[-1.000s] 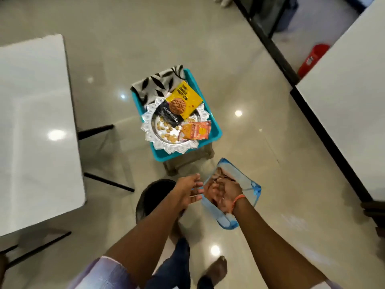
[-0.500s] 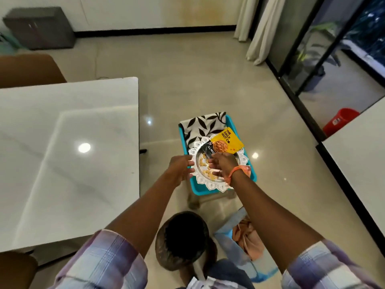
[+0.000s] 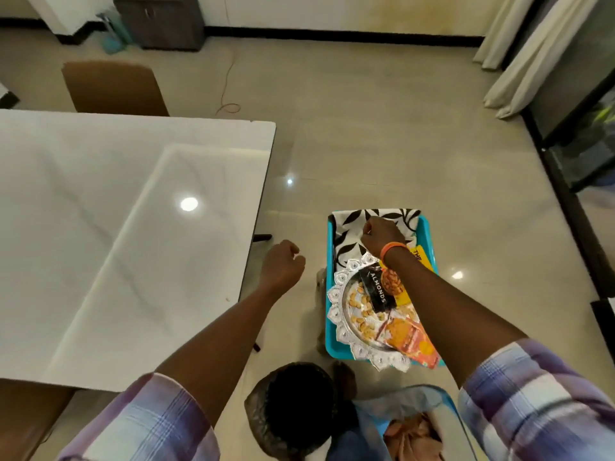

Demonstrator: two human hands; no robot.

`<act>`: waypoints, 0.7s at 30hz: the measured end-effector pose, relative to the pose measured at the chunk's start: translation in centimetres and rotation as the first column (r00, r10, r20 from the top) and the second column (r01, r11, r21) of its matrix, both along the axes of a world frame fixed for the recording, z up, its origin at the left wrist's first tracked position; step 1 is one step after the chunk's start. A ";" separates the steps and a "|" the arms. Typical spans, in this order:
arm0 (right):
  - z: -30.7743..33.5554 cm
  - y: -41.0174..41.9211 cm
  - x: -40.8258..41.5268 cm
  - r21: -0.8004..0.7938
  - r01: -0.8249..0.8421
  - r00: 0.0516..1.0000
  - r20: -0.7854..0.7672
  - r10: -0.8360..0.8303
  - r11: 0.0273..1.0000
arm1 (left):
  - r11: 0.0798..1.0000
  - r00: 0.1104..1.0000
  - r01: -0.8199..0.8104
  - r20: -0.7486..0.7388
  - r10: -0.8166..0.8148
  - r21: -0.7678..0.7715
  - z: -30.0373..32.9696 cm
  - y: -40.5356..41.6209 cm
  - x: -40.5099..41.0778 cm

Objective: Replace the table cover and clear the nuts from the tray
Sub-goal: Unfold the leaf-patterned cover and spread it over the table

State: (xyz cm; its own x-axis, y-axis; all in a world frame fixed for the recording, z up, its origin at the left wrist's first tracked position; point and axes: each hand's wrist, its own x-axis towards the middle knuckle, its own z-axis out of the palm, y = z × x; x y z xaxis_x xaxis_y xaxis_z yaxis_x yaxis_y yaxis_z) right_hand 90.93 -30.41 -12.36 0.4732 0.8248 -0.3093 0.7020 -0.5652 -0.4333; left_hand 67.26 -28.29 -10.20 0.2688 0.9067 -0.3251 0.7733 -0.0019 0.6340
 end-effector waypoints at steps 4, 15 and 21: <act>-3.6 5.0 3.9 -0.119 -0.134 0.974 0.168 0.153 0.984 | 0.977 0.895 0.187 -0.427 -0.128 0.100 -2.7 4.7 1.4; -18.4 15.1 9.7 -0.327 -0.323 0.836 0.342 0.429 0.888 | 0.990 0.571 0.121 -0.821 -0.013 0.069 -10.1 11.3 3.8; -21.9 16.8 11.4 -0.295 -0.422 0.739 0.435 0.514 0.857 | 0.983 0.572 0.117 -0.819 0.047 0.138 -11.0 12.1 4.1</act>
